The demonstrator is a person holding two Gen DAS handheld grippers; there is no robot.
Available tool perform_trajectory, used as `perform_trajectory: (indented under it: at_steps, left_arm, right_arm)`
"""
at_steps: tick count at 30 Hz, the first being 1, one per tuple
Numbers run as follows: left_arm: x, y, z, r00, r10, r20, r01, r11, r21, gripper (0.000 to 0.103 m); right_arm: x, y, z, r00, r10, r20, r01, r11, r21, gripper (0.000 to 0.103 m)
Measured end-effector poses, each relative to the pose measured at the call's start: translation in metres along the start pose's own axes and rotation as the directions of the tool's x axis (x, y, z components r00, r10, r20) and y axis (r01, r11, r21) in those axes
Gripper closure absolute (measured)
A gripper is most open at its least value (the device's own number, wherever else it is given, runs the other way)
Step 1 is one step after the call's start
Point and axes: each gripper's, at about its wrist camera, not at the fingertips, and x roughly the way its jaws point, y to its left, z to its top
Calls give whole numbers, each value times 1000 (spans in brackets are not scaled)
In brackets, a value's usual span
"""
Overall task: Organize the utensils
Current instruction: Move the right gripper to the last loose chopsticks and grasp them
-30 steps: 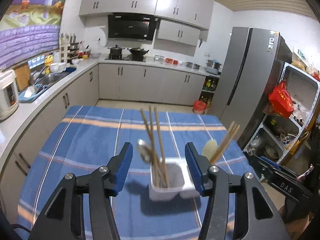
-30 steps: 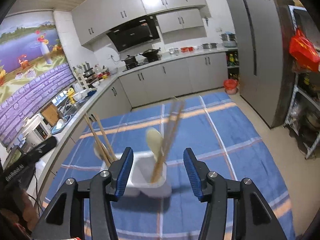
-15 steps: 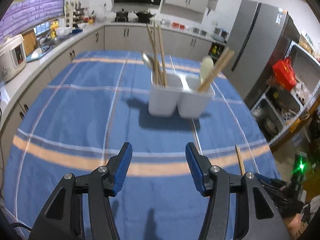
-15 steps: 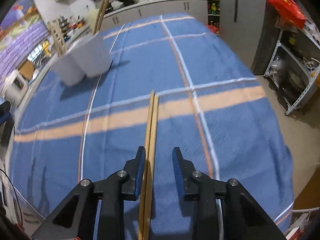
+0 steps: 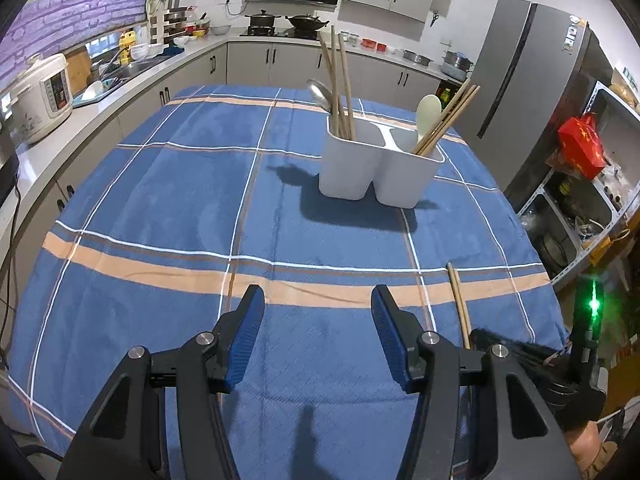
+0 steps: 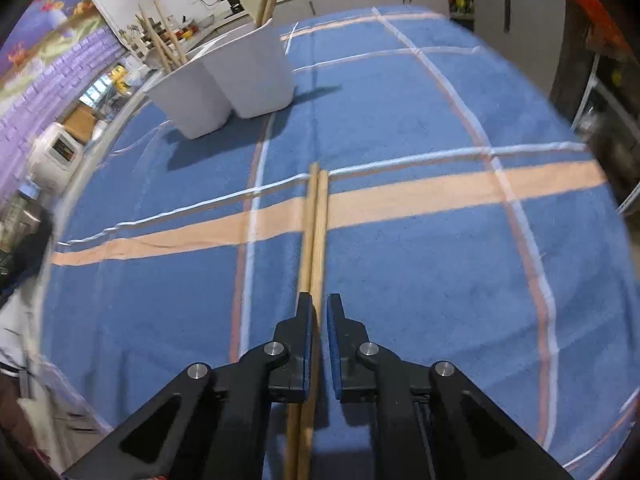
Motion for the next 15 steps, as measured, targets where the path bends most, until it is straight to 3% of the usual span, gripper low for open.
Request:
perform_trajectory:
  at_steps: [1, 4, 5, 7, 10, 15]
  left_arm:
    - [1, -1, -1, 1000, -2, -2, 2, 1000, 1, 49]
    - [8, -9, -3, 1000, -20, -24, 20, 1000, 8, 49]
    - [12, -14, -5, 999, -33, -38, 34, 999, 16, 49]
    - [18, -23, -7, 997, -56, -61, 58, 998, 30, 49]
    - [23, -34, -9, 994, -80, -76, 83, 996, 39, 49]
    - [24, -43, -11, 993, -87, -79, 92, 994, 58, 49]
  right_arm:
    - [0, -6, 0, 998, -58, 5, 59, 998, -10, 95]
    - [-3, -23, -1, 993, -118, 18, 118, 993, 7, 95]
    - [-5, -28, -1, 995, -102, 11, 101, 995, 25, 95]
    - [-11, -31, 0, 1000, 9, 16, -10, 999, 44, 94]
    - [-13, -15, 1, 996, 89, 19, -88, 996, -20, 84]
    - [-3, 6, -6, 996, 86, -1, -86, 991, -104, 84]
